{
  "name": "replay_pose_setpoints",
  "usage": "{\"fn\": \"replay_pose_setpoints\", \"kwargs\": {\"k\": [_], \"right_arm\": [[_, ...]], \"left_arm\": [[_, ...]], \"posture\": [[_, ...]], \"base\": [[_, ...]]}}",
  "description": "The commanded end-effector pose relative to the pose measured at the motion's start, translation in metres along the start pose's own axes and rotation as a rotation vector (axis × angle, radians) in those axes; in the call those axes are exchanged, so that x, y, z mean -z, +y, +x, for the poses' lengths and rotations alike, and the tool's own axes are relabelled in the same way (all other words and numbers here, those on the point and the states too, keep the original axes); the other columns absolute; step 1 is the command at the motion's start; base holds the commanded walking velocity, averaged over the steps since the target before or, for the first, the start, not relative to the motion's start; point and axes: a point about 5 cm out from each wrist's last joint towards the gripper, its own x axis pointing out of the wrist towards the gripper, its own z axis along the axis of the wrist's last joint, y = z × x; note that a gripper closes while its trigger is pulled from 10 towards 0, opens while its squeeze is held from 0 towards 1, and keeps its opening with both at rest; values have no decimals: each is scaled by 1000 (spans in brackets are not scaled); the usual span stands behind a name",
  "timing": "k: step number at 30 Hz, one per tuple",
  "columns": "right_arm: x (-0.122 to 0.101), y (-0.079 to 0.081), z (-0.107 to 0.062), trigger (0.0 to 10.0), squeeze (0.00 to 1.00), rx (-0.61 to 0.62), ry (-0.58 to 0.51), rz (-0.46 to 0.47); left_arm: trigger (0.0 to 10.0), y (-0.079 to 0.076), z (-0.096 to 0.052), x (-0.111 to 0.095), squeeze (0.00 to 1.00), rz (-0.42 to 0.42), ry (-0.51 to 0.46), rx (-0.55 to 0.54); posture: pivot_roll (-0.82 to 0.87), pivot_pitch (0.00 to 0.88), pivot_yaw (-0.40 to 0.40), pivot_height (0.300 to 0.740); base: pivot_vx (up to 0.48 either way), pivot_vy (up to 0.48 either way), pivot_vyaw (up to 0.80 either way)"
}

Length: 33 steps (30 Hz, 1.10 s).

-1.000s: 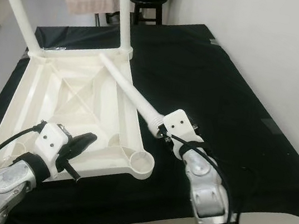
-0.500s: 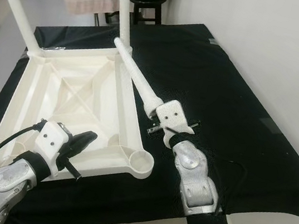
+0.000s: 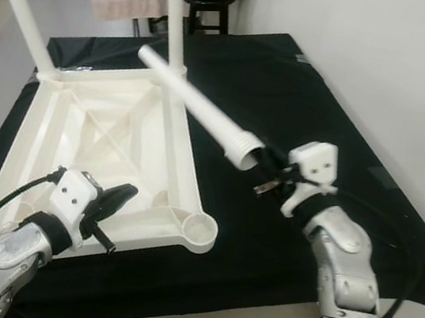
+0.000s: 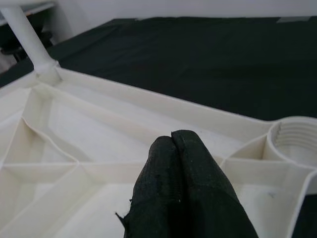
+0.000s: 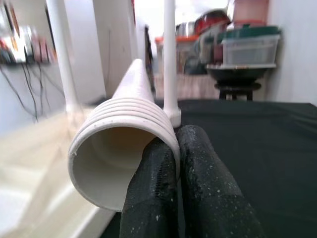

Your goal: Building children table

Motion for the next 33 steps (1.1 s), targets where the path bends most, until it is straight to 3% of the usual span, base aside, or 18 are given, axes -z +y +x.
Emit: {"fn": "replay_pose_setpoints", "kwargs": {"k": [1,7,9,14,15,17,18,20,23,24,28,30,33], "right_arm": [[-10,3,0,0,0,-39,-62,33],[-27,-8,-5,0,0,10,-243,198],[-35,-7,-9,0,0,-12,-377,347],[-39,-8,-11,0,0,-27,-434,401],[-42,-6,-14,0,0,-64,-462,431],[-41,-3,-22,0,0,-135,-481,466],[-41,-3,-22,0,0,-135,-481,466],[-38,2,-27,0,0,-194,-468,474],[-37,3,-29,0,0,-207,-461,474],[-35,5,-34,0,0,-241,-453,487],[-35,6,-36,0,0,-255,-450,492],[-36,12,-40,0,0,-300,-439,507],[-36,18,-43,0,0,-357,-414,519]], "left_arm": [[10000,4,-3,5,0,10,27,-3],[10000,16,11,-16,0,-91,-68,-32],[10000,25,27,-42,0,-237,-180,-15],[10000,26,32,-50,0,-301,-221,14],[10000,29,37,-61,1000,-422,-291,54],[10000,34,45,-91,1000,-675,-456,176],[10000,34,45,-91,1000,-675,-456,176],[10000,39,49,-117,1000,-816,-588,308],[10000,40,49,-124,1000,-843,-624,344],[10000,45,47,-139,1000,-906,-696,436],[10000,46,45,-143,1000,-924,-713,466],[10000,53,41,-150,1000,-984,-739,555],[10000,60,39,-152,1000,-1048,-741,587]], "posture": [[-2,74,59,740],[-6,70,63,740],[-7,66,63,740],[-7,66,63,740],[-15,62,64,740],[-19,59,63,740],[-19,59,63,740],[-25,58,65,740],[-25,58,65,740],[-28,55,69,740],[-28,55,69,740],[-30,54,73,740],[-30,52,75,740]], "base": [[0,0,0],[0,0,0],[0,0,0],[0,0,0],[0,0,0],[0,0,0],[0,0,0],[0,0,0],[0,0,0],[0,0,0],[0,0,0],[0,0,0],[0,0,0]]}}
